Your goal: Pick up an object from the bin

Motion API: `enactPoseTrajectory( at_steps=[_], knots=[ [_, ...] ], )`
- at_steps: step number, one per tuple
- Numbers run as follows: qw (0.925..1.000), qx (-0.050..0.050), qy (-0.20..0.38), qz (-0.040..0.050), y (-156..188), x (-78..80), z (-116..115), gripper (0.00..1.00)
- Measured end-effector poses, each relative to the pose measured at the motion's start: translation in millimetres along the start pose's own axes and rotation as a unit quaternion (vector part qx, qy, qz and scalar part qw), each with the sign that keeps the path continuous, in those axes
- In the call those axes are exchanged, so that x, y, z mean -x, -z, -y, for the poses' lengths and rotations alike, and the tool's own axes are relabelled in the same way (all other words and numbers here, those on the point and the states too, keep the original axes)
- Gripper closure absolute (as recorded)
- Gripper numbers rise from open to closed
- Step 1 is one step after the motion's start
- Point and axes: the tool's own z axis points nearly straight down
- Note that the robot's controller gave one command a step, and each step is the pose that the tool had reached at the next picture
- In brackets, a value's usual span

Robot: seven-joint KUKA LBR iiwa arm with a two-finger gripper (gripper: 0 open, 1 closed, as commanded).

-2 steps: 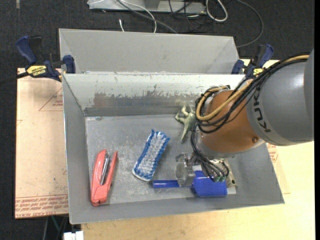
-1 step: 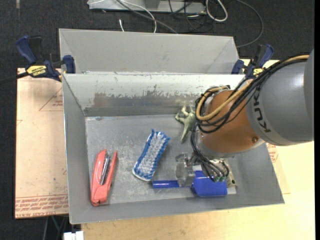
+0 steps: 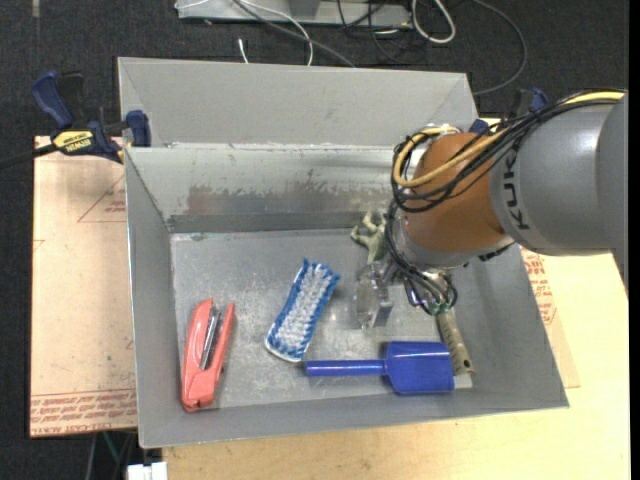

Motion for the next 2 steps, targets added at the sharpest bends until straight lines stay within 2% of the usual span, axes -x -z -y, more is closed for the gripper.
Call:
enactPoseTrajectory(
  at_steps=[1, 2],
  knots=[
    [0.9912, 0.002, 0.132, -0.0023, -15.8, -39.0, -10.2, 1.00],
    [0.9945, -0.001, 0.105, 0.0025, -14.8, -60.2, -30.5, 1.00]
  ],
)
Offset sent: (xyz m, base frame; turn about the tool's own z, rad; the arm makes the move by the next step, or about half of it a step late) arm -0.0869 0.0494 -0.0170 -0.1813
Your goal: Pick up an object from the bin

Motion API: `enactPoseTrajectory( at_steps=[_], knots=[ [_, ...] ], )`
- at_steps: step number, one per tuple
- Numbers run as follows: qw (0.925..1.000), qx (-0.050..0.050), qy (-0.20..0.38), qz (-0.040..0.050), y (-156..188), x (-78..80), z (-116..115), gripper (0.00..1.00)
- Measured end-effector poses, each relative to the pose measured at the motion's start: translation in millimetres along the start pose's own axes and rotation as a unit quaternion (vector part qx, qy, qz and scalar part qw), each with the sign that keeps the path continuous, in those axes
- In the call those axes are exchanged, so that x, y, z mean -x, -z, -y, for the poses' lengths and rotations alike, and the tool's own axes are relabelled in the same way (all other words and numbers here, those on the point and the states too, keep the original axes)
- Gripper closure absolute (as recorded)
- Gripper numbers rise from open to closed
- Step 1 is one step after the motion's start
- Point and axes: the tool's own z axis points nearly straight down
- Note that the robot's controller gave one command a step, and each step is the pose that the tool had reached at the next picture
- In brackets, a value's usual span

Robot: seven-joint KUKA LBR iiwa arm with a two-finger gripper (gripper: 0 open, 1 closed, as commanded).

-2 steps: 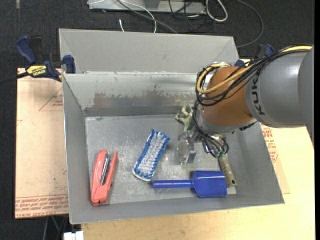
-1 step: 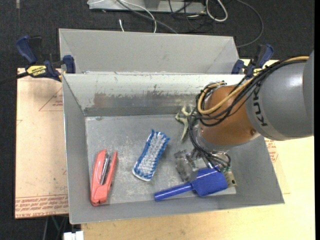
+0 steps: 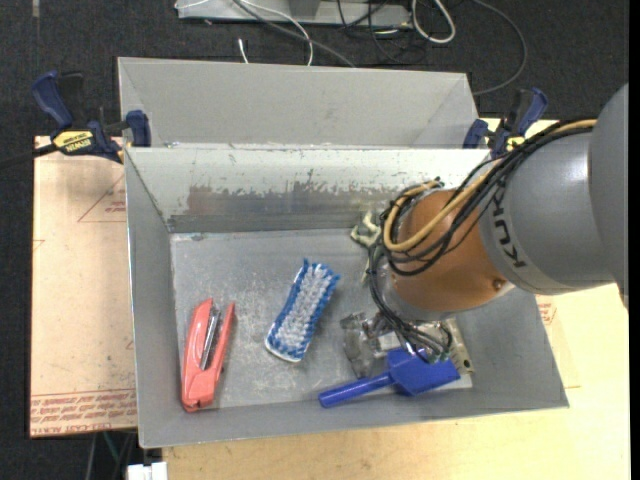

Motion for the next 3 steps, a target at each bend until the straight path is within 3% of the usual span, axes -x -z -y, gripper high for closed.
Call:
enactPoseTrajectory(
  at_steps=[1, 2, 3],
  knots=[
    [0.9962, 0.000, 0.087, 0.0089, 2.2, -2.2, -16.3, 0.00],
    [0.9883, 0.001, 0.152, 0.0009, -1.0, 5.7, 1.8, 0.00],
    [0.9671, -0.002, 0.254, 0.0116, 10.7, -19.5, -5.1, 0.00]
  ],
)
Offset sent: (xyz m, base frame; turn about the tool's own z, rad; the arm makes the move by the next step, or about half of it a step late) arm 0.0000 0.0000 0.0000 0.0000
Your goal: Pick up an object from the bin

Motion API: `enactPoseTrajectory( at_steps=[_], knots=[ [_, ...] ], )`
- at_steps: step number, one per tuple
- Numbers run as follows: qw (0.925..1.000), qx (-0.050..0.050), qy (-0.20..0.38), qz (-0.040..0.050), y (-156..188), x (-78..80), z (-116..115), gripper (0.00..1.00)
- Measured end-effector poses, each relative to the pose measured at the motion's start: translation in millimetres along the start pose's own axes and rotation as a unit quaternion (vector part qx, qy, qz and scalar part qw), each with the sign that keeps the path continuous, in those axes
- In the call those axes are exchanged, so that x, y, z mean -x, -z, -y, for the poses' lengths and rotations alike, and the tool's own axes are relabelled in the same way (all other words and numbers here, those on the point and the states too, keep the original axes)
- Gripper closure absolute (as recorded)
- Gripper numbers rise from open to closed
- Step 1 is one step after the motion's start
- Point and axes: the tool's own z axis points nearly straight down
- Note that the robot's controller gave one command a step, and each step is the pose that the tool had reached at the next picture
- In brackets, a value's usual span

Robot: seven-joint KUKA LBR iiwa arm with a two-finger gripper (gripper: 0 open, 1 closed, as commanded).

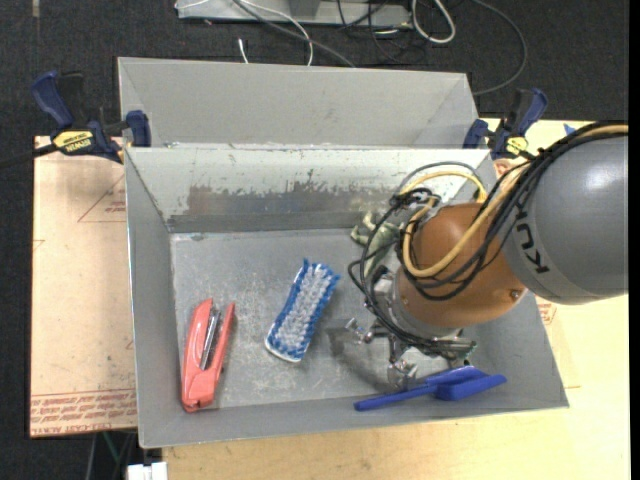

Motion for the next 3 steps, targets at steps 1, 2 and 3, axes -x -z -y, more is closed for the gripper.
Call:
enactPoseTrajectory(
  at_steps=[1, 2, 3],
  knots=[
    [0.9987, 0.003, -0.051, -0.0060, -7.0, 19.8, 30.3, 0.00],
    [0.9999, 0.002, 0.011, -0.0004, 36.0, 31.6, 3.4, 0.00],
    [0.9992, 0.005, -0.040, -0.0068, -11.1, 22.9, 33.7, 0.00]
  ],
)
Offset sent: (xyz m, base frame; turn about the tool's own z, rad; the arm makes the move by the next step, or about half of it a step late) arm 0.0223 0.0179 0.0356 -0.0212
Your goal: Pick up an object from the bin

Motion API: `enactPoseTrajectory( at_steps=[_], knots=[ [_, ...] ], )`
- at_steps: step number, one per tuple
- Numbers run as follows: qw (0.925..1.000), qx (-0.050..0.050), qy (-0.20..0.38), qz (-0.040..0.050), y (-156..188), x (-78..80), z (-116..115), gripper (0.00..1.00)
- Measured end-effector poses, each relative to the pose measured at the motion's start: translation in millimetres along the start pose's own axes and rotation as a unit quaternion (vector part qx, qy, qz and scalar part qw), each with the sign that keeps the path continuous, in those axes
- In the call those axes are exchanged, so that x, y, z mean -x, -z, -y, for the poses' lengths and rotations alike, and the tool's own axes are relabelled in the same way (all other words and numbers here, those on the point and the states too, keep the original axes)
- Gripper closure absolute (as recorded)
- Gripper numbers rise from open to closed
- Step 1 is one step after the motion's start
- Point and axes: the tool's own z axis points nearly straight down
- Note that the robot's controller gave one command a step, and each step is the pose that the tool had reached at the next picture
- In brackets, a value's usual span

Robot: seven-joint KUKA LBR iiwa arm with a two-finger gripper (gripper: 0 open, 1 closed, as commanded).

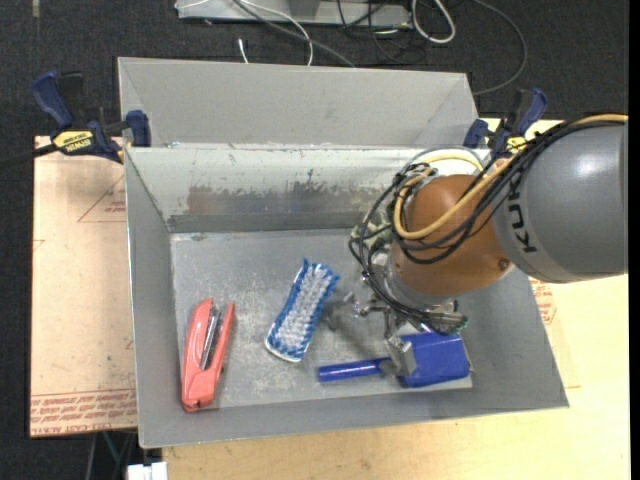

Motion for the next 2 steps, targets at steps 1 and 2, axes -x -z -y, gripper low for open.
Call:
enactPoseTrajectory(
  at_steps=[1, 2],
  knots=[
    [0.9995, -0.003, 0.030, 0.0071, 13.8, -30.6, 3.4, 0.00],
    [0.9999, -0.003, 0.009, 0.0089, 0.3, -34.9, 3.9, 0.00]
  ],
)
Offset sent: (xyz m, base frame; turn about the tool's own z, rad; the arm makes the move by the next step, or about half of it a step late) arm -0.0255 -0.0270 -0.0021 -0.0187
